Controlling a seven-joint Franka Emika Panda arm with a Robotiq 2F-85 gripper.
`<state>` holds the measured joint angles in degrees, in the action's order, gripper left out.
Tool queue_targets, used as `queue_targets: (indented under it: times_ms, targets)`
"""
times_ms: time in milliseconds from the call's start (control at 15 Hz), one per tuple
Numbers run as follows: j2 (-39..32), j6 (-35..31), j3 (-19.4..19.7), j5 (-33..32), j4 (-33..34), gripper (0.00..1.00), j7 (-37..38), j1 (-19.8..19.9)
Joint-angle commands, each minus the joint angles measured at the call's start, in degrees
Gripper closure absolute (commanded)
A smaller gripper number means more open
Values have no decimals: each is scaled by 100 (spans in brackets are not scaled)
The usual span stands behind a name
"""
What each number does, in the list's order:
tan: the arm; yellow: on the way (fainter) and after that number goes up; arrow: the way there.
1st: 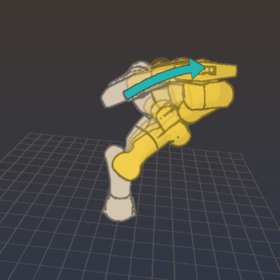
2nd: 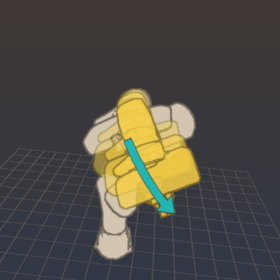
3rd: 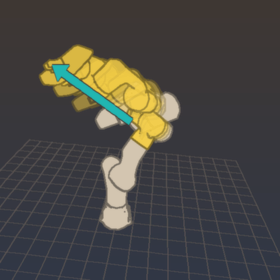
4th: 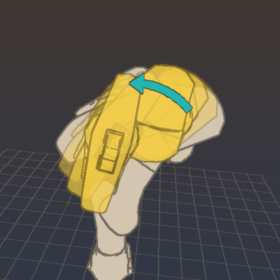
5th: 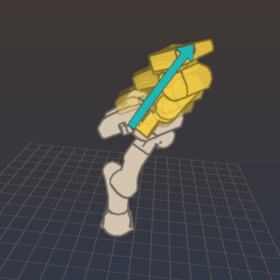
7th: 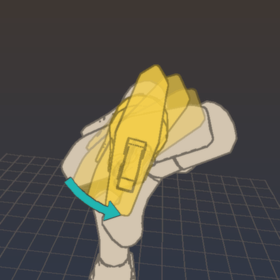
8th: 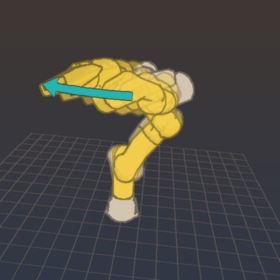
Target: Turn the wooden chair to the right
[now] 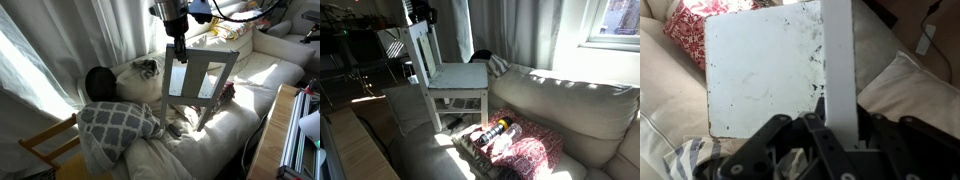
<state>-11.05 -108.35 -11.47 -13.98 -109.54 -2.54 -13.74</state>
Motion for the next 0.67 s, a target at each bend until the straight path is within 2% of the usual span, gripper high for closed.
queue_targets:
  times_ms: [0,400,600]
  targets:
    - [-3,15,-5,0,15,94,3,1]
    - [-158,105,35,27,298,94,1640,-242]
    - [-136,222,65,42,491,94,2212,-312]
